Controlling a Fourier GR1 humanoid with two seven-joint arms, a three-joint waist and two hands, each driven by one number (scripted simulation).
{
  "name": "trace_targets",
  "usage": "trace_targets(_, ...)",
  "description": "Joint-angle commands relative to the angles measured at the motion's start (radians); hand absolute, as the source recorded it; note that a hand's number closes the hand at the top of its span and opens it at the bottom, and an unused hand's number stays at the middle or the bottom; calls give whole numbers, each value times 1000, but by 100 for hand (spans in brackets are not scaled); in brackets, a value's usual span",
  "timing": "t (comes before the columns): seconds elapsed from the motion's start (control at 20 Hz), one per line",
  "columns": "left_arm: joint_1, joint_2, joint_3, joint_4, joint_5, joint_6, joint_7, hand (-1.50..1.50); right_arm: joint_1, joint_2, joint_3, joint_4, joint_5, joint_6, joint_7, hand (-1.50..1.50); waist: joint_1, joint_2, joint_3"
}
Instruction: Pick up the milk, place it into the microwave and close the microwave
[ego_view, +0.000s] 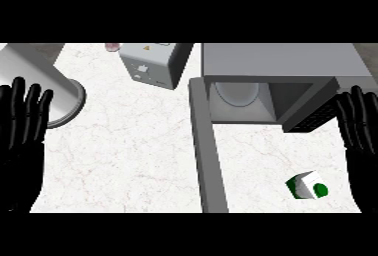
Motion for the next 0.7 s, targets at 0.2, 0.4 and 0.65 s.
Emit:
trace_targets(0.2, 32, -12, -75, -15, -110, 7, -11, -150, 290, 31, -22, -155, -18, 47, -166, -150, -28, -2, -7)
trace_targets(0.4, 132, -70, -128, -35, 9, 52, 77, -150, 402, 17, -56, -116, -145, 138, -150, -150, -27, -3, -7)
trace_targets(0.65, 205, -72, -278, 35, -27, 137, -38, -150, 573, 62, -47, -135, -140, 211, -286, -150, -25, -2, -7)
